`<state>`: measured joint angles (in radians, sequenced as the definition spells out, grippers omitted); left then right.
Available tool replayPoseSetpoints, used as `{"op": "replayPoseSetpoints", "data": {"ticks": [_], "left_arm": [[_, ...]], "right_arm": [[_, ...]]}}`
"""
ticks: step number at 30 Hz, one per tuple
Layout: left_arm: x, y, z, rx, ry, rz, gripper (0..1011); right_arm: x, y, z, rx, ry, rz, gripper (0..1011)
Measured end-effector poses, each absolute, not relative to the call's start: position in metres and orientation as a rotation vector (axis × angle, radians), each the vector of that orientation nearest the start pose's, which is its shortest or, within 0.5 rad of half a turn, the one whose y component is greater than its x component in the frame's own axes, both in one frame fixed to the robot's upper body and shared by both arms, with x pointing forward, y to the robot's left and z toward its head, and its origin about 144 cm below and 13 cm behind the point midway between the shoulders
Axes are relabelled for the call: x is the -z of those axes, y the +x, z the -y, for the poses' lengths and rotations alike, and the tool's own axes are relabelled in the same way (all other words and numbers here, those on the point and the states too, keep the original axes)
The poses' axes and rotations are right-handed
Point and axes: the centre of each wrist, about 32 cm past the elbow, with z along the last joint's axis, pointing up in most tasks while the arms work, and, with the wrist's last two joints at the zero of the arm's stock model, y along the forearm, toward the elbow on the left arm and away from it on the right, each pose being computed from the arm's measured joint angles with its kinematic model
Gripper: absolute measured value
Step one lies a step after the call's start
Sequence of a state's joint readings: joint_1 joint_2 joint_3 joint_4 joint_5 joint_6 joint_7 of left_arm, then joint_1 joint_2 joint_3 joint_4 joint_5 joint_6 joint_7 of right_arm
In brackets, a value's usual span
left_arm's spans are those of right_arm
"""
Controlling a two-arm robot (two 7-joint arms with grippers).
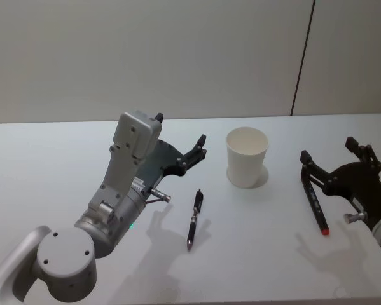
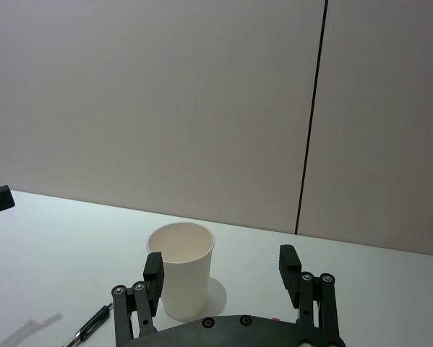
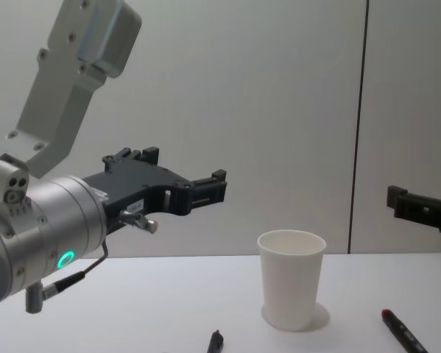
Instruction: Place the pen into the pen holder.
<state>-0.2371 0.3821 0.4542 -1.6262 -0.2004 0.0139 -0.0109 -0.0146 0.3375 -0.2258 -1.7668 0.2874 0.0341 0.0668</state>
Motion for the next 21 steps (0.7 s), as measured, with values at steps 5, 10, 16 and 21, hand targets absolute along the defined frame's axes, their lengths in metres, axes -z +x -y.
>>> {"op": "replayPoseSetpoints", "data": {"ticks": [5, 10, 16, 21], "left_arm": [[-1.2044, 0.492, -0.1984, -1.124, 0.061, 0.267, 1004], [-1.2044, 0.492, -0.1984, -1.124, 0.061, 0.267, 1004], [-1.2044, 0.492, -0.1984, -1.124, 0.061, 0.267, 1004], [-1.2044, 0.492, -0.1984, -1.124, 0.061, 0.268, 1004]], "right_arm": [[-1.1888, 0.4433, 0.2371, 1.229, 0.026, 0.075, 1001], [-1.1887, 0.4433, 0.2371, 1.23, 0.026, 0.075, 1001], [-1.1887, 0.4433, 0.2371, 1.23, 0.026, 0.075, 1001], [-1.1887, 0.4433, 0.2371, 1.229, 0.026, 0.075, 1001]]}}
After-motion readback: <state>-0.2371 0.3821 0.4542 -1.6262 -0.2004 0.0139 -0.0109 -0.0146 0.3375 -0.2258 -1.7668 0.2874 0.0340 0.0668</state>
